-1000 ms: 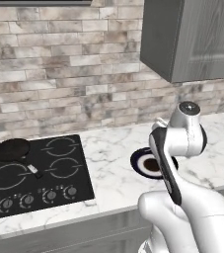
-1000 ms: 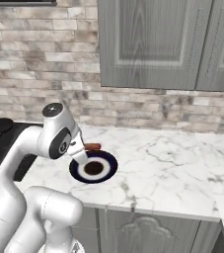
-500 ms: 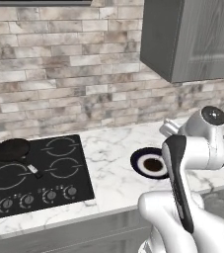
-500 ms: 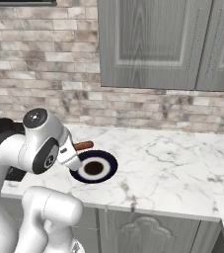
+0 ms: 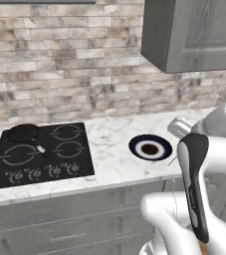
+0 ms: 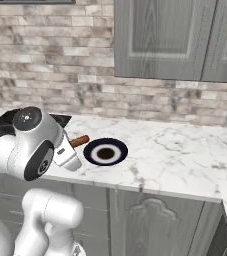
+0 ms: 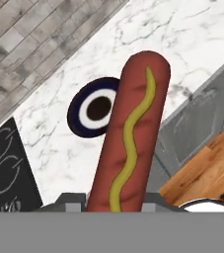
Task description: Place the cold items (mushroom and squash) from the fridge in one tupperware on the dining counter. Place the warm items (kebab skewer and hot dog) in the stove area in another tupperware.
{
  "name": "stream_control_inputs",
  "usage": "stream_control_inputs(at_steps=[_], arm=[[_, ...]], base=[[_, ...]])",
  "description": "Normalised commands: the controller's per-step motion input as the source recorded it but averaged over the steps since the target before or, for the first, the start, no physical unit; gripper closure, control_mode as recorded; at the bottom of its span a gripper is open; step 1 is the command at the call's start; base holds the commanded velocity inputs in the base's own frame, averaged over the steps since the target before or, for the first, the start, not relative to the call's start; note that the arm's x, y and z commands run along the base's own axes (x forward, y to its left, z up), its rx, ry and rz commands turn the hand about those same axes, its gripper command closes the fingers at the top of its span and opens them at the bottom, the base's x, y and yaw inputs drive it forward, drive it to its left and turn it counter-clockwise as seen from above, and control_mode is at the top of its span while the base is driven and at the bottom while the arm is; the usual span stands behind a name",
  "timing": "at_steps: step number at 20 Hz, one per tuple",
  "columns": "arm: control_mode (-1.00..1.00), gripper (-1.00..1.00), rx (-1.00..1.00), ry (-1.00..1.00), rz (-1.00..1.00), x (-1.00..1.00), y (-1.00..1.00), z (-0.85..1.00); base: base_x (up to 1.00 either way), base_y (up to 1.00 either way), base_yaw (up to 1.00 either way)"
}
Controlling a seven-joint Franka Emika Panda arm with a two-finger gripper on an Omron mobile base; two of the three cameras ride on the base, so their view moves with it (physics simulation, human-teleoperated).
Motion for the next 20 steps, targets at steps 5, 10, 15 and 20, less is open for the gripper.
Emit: stream_control_inputs(at_steps=[5,10,15,20], arm=[[1.0,1.0,0.0,0.0,0.0,0.0,0.0,0.0],[1.0,1.0,0.0,0.0,0.0,0.0,0.0,0.0],[1.0,1.0,0.0,0.0,0.0,0.0,0.0,0.0],[1.0,1.0,0.0,0.0,0.0,0.0,0.0,0.0]], base=[[-0.93,0.02,0.15],[-0.99,0.02,0.16],[-1.0,0.0,0.17],[-1.0,0.0,0.19]])
